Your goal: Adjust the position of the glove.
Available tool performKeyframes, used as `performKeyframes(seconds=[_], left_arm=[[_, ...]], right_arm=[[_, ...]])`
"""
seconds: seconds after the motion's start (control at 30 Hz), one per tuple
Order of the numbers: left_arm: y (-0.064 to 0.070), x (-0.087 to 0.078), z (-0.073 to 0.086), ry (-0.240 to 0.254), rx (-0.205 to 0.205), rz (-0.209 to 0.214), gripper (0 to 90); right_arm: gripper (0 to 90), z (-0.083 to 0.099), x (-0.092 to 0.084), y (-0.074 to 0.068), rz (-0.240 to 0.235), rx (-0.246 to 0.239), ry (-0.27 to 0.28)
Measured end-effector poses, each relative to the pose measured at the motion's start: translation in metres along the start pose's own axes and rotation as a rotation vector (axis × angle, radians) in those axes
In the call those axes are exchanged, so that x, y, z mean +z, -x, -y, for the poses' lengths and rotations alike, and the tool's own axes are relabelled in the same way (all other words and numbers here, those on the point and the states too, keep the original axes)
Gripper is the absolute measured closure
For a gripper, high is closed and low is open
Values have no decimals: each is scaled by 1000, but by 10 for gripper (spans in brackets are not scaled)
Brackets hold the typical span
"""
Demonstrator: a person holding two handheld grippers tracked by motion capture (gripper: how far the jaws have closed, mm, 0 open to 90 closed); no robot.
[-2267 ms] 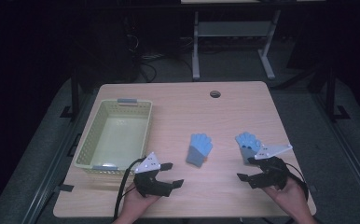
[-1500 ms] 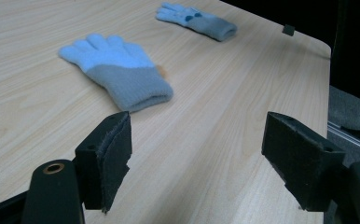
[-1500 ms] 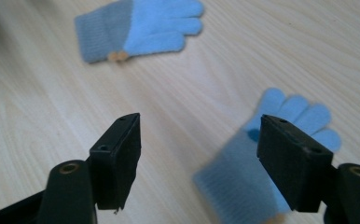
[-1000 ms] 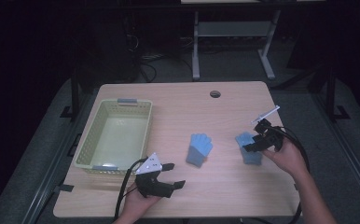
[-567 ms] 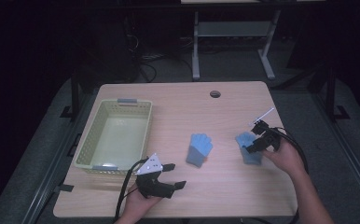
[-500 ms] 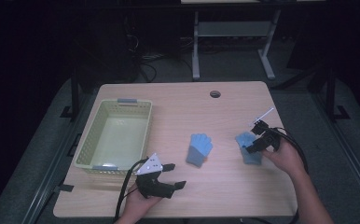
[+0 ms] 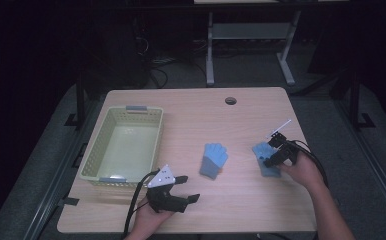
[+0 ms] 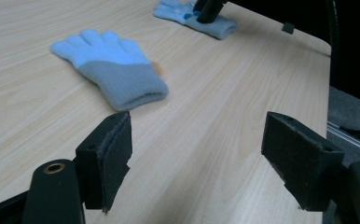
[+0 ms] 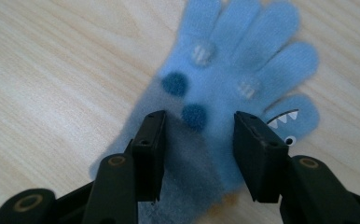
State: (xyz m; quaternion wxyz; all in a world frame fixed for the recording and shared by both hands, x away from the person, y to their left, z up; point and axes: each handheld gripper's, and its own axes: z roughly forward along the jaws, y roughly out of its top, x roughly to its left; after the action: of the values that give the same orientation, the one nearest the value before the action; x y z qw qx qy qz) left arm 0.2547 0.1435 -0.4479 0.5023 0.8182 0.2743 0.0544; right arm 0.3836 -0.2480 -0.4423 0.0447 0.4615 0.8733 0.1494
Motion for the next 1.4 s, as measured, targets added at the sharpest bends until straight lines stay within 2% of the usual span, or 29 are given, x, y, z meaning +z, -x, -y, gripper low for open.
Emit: performKeyframes(seconds=[0.23,0.37,0.5,0.67,0.73,0.77,0.9,0.97,1.0,1.03,1.1,1.13,1.4], left_arm=[[-1,-2,0,16,-15,0,244],[0,-1,1,10,-9,1,244],[0,0,1,9,-3,6,244],[-1,0,1,3,-9,13,244],[-1,0,1,3,-8,15,244],[-1,1,1,1,-9,17,244],[0,0,1,9,-6,13,244],[-1,-1,0,15,-8,12,244],[-1,-2,0,14,-8,11,244],[-2,-3,0,21,-18,10,244],[-3,-5,-1,20,-18,10,244],[-3,-7,0,42,-32,13,244],[-2,-8,-1,44,-26,6,244]], right_arm=[[590,0,0,-2,12,15,0],[666,-1,0,-1,7,30,11],[753,1,0,4,-14,74,29],[810,4,-1,8,-40,126,51],[815,5,-1,8,-43,130,55],[824,6,-2,7,-42,148,60],[830,6,-4,7,-45,151,75],[831,7,-12,6,-64,160,112],[831,7,-12,6,-64,160,112],[831,8,-17,5,-88,172,135],[831,8,-20,4,-89,166,144],[831,9,-27,-1,-83,152,162],[830,3,-45,-23,-95,85,216]])
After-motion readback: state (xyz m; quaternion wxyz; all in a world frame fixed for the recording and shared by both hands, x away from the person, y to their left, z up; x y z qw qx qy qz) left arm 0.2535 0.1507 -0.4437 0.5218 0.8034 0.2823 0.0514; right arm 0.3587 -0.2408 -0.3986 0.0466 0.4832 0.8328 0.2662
